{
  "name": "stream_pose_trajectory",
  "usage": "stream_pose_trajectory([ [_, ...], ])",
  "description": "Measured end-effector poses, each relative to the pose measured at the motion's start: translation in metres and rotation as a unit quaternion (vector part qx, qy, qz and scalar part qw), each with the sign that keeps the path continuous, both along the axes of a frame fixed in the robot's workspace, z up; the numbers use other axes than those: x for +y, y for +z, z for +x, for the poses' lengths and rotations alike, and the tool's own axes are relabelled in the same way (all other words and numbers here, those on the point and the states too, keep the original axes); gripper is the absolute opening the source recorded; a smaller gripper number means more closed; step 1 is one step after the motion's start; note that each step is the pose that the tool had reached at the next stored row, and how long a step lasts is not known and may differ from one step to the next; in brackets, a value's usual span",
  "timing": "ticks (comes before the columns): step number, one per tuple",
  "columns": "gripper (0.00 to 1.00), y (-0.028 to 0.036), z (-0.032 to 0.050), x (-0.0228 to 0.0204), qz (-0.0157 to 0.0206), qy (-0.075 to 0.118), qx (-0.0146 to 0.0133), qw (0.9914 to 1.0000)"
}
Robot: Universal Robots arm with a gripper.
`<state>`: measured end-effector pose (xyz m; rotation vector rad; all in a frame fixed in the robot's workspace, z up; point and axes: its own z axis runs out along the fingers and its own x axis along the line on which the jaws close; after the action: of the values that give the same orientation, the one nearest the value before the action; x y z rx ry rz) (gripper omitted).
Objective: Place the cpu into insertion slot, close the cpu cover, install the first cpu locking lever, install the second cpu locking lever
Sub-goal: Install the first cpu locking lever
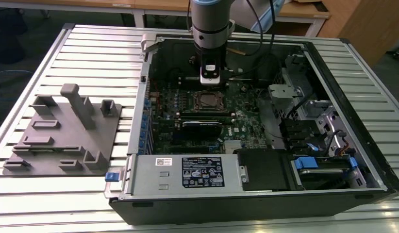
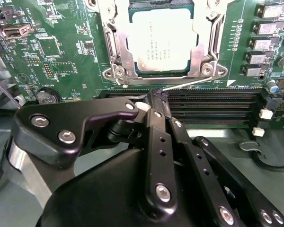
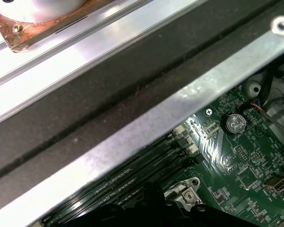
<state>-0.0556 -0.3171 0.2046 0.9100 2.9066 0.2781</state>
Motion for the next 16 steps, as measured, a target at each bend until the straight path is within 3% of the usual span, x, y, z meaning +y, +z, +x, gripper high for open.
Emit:
stream_pose_trajectory([
  [4,0.11,-0.0004,-0.0001,0.0,0.0,0.0,-0.0004,1.0],
  [7,0.11,-0.0015,-0.0001,-0.0001,-0.0002,0.0,-0.0033,0.99999],
  [16,0.11,-0.002,0.0,0.0,-0.0001,0.0,-0.0073,0.99997],
])
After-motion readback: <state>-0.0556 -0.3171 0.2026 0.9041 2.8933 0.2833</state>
